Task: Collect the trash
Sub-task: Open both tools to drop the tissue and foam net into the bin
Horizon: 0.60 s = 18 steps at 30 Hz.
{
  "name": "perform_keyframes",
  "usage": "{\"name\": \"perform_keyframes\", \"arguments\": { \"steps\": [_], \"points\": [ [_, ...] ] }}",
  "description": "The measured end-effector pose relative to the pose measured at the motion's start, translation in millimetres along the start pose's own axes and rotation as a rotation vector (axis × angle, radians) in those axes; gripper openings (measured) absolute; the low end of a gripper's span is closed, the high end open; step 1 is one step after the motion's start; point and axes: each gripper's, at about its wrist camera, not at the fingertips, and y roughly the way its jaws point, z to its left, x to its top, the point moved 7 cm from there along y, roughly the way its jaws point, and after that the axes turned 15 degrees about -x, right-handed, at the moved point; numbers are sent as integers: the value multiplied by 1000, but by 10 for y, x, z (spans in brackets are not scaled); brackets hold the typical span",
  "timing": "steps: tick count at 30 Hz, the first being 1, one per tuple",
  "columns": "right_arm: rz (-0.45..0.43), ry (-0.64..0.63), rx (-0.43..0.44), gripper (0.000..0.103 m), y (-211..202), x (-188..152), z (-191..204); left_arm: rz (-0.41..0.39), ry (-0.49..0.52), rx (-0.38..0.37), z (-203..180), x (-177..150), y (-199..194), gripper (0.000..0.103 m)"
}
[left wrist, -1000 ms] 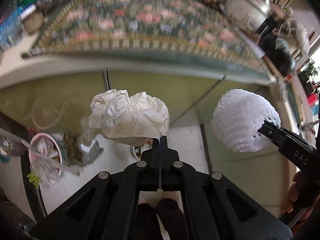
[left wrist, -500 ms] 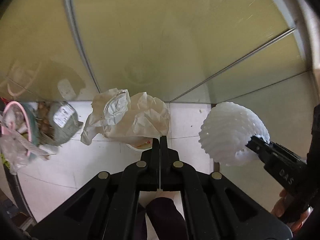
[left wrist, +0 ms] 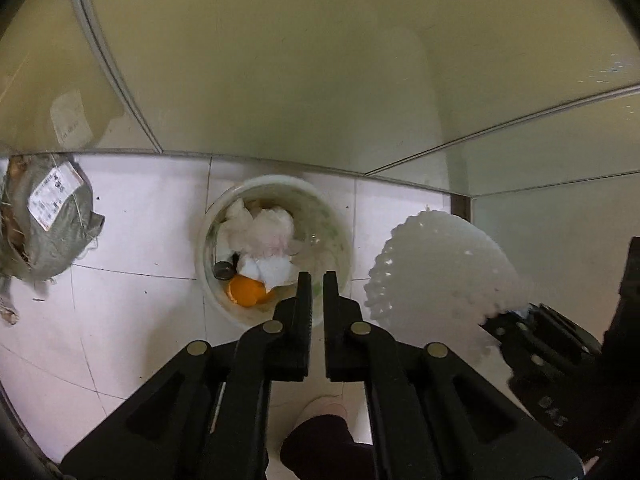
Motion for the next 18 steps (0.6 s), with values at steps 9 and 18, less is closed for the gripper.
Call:
{"name": "perform_keyframes", "arguments": {
  "steps": [9,18],
  "points": [
    [64,-69,49,30,484,17,272,-49,26,105,247,-64,-246,11],
    [112,-42,88,36,219,38,240,-82,63,156,-127,-109,-811,11]
  ]
}}
